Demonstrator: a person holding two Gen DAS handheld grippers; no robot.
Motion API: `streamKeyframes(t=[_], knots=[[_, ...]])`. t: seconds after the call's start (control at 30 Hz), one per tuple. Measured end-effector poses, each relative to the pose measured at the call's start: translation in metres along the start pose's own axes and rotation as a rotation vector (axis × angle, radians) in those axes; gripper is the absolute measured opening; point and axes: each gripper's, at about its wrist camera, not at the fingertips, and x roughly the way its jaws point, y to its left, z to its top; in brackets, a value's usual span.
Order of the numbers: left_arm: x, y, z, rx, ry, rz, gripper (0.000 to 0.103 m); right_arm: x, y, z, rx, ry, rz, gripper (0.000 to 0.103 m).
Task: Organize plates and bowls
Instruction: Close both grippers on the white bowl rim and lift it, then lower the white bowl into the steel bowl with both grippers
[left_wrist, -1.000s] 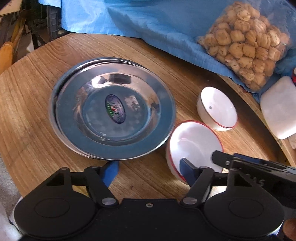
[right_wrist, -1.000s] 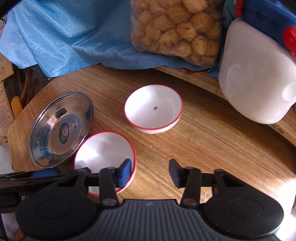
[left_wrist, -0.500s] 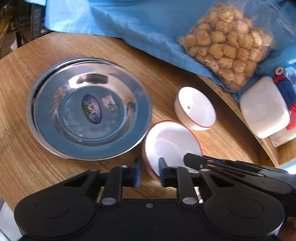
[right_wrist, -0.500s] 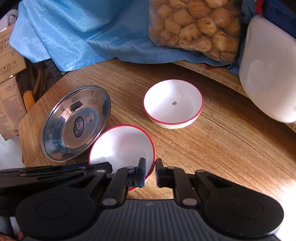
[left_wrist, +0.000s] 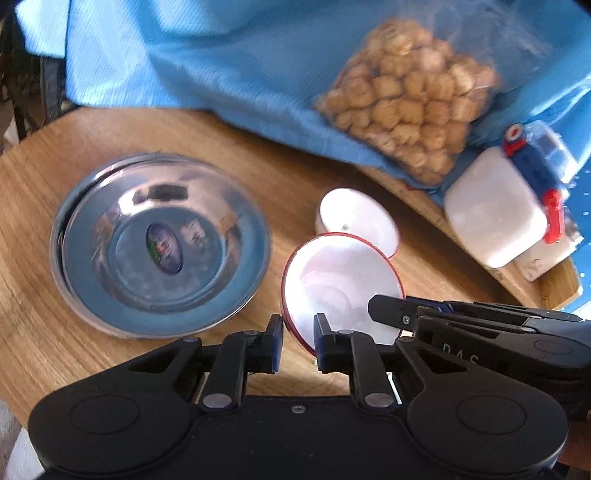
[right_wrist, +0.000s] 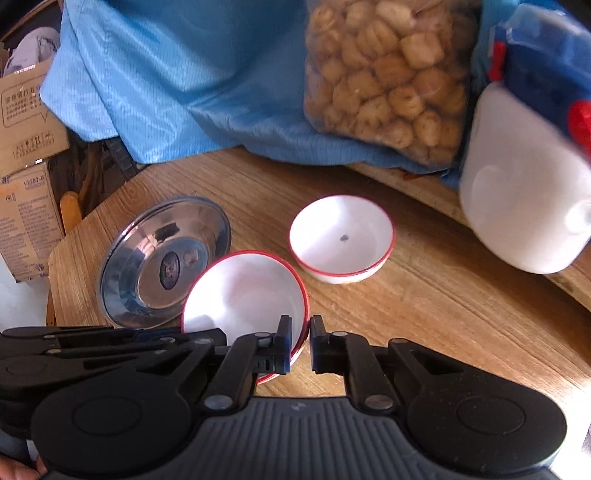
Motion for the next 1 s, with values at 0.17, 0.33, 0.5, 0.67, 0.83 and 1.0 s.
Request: streamKeyframes(t=[0.17,0.33,0.5,0.67,0.83,1.0], knots=[[-0.014,-0.010,0.002,0.054,-0.055,-0.059,0.018,-0.024,-0.005,-0.005,0.027,-0.044,-0.014,0.011],[-0.025,-0.020,0.000,0.116,-0.061,-0.107,0.018,-0.045,-0.010,-0.013,0.047,-0.078,-0.022,0.011],[-0.033,-0.029,-0.007,0.186,-0.036,-0.144,0.018,-0.063,-0.013,-0.029,0.080,-0.090,-0.030,0.011],[-0.037,-0.032,-0.019,0.223,0.036,-0.189,0.018,-0.076,-0.018,-0.048,0.119,-0.072,-0.042,0.011],[-0.034,-0.036,-0.030,0.269,0.115,-0.210,0.018,-0.082,-0.021,-0.068,0.158,-0.037,-0.056,0.011],[-0.028,-0.044,-0.037,0.315,0.177,-0.197,0.019,-0.079,-0.027,-0.082,0.205,-0.002,-0.060,0.011]])
